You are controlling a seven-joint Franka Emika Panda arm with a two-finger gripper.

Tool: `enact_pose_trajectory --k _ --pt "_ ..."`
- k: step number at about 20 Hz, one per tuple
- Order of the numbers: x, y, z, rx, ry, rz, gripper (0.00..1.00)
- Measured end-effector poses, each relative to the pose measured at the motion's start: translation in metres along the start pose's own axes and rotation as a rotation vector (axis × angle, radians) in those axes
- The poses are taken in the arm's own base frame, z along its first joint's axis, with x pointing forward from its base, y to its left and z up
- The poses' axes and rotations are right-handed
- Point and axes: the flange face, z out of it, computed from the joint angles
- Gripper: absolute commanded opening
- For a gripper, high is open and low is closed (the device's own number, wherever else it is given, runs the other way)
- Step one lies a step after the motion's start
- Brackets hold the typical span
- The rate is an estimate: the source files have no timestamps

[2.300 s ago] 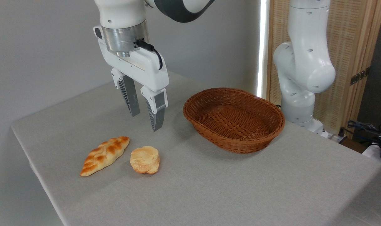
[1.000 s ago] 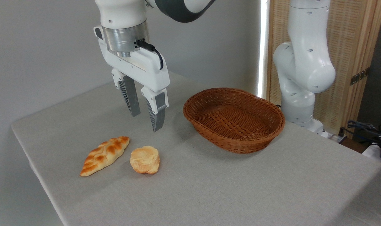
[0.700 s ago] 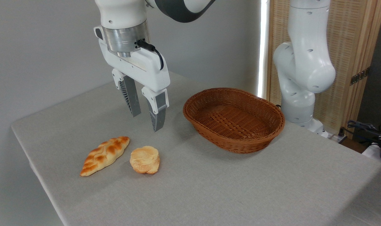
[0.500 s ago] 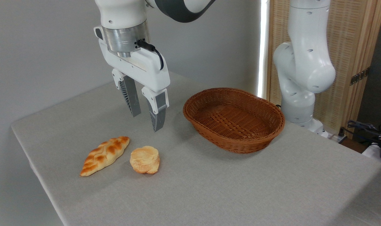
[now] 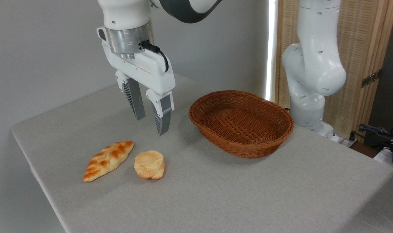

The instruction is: Put bread into the basket

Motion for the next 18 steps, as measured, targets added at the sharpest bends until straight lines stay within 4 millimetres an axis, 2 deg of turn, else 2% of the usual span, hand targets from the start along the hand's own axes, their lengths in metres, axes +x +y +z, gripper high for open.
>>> enact_pose_trajectory --k 12,18 --pt "-0.0003 -0.0004 -0.0001 0.000 0.000 -0.001 1.00" --pt "-0.0053 -0.0073 -0.0011 0.002 0.001 -0.016 1.00"
